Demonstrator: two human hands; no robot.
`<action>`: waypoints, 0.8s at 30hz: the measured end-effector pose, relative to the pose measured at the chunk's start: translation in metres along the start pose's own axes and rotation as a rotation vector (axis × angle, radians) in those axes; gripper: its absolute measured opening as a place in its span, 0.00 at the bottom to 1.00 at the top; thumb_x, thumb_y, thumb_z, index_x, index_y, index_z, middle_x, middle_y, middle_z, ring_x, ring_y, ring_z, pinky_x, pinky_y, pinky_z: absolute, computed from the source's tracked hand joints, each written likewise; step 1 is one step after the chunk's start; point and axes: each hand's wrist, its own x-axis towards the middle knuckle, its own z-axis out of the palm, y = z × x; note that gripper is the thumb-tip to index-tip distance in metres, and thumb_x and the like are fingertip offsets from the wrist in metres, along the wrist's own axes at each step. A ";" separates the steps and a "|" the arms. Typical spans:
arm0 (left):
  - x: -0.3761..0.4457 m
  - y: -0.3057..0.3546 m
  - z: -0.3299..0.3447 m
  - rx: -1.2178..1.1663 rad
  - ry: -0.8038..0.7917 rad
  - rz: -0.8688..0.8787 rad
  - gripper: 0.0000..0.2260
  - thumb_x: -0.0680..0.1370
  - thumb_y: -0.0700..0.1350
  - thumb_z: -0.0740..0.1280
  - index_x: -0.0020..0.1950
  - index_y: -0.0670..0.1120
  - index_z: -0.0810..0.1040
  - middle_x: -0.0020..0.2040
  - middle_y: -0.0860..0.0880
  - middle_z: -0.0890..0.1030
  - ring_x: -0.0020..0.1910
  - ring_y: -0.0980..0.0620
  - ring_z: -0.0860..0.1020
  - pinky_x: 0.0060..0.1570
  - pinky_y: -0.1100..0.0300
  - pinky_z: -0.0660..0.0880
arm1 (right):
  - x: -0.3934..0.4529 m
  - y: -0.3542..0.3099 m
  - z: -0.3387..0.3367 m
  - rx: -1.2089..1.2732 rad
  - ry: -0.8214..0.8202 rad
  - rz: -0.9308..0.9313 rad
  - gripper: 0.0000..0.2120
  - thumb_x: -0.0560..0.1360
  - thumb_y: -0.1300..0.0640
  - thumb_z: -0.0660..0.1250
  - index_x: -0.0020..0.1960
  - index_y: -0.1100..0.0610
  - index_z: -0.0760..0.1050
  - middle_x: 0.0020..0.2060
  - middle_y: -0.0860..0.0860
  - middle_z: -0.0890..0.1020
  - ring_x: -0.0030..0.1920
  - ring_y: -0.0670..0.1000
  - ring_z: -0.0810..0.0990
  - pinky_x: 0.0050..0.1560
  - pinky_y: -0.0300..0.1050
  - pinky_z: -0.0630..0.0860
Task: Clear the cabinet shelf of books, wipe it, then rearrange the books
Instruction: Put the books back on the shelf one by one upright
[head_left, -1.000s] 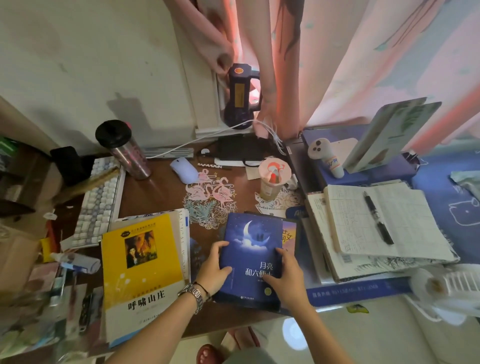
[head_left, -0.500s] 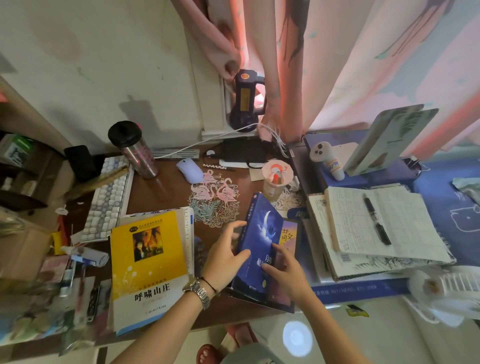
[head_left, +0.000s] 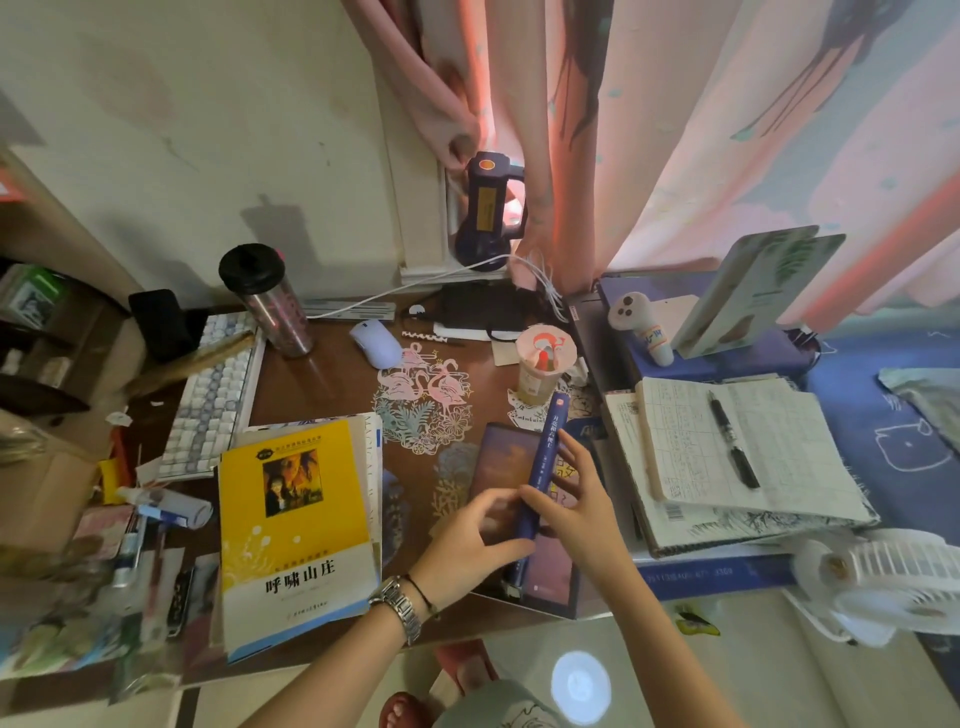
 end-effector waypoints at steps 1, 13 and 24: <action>-0.002 -0.003 0.001 -0.015 -0.007 -0.007 0.19 0.72 0.46 0.73 0.57 0.63 0.73 0.56 0.64 0.77 0.57 0.62 0.76 0.62 0.58 0.72 | 0.001 -0.001 0.000 -0.020 0.014 -0.004 0.36 0.71 0.56 0.74 0.73 0.41 0.60 0.68 0.45 0.70 0.63 0.48 0.75 0.54 0.59 0.80; -0.018 -0.012 0.000 -0.001 -0.193 -0.106 0.18 0.72 0.53 0.73 0.60 0.61 0.74 0.58 0.60 0.78 0.58 0.61 0.75 0.62 0.55 0.73 | 0.003 -0.026 0.015 -0.419 0.198 0.081 0.40 0.71 0.63 0.67 0.76 0.47 0.52 0.52 0.51 0.77 0.45 0.53 0.77 0.44 0.49 0.78; -0.019 -0.019 -0.020 0.042 -0.168 -0.153 0.29 0.75 0.59 0.66 0.72 0.58 0.58 0.69 0.59 0.67 0.68 0.57 0.67 0.69 0.55 0.67 | -0.021 -0.048 0.012 -0.173 0.089 -0.034 0.33 0.72 0.69 0.67 0.70 0.44 0.63 0.43 0.41 0.78 0.38 0.48 0.80 0.40 0.57 0.82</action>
